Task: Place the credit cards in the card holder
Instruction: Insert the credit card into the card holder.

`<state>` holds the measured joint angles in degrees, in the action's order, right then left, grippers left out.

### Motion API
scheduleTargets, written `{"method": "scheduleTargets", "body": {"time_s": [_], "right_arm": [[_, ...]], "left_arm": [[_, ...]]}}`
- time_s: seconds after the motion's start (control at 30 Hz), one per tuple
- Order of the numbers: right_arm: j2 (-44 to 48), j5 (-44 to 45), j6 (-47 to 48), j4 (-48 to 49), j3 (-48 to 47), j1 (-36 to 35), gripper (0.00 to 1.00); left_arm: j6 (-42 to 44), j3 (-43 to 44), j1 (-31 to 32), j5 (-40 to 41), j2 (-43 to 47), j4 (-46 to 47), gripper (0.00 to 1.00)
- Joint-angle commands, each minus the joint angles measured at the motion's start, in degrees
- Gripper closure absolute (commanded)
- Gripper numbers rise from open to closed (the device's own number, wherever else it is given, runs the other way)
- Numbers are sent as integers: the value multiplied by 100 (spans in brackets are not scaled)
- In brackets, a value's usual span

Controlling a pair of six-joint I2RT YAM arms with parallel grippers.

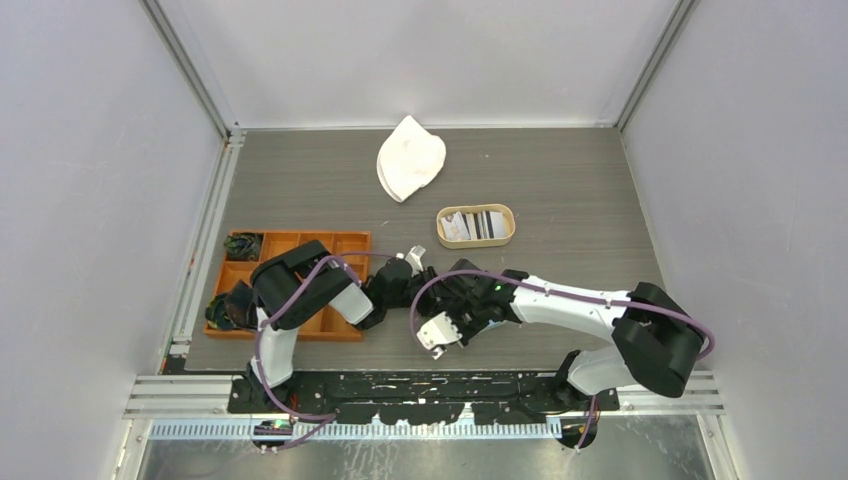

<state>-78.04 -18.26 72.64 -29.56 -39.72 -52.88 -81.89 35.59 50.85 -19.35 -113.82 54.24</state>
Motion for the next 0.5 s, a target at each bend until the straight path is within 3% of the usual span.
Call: {"method": "scheduleTargets", "body": {"time_s": [0.0, 0.47], "right_arm": [[-3, 556, 93, -131, -183, -21, 90], [-45, 871, 191, -603, -387, 476, 91]], "left_arm": [[218, -21, -2, 40, -308, -339, 77], [290, -44, -73, -16, -255, -411, 71]]}}
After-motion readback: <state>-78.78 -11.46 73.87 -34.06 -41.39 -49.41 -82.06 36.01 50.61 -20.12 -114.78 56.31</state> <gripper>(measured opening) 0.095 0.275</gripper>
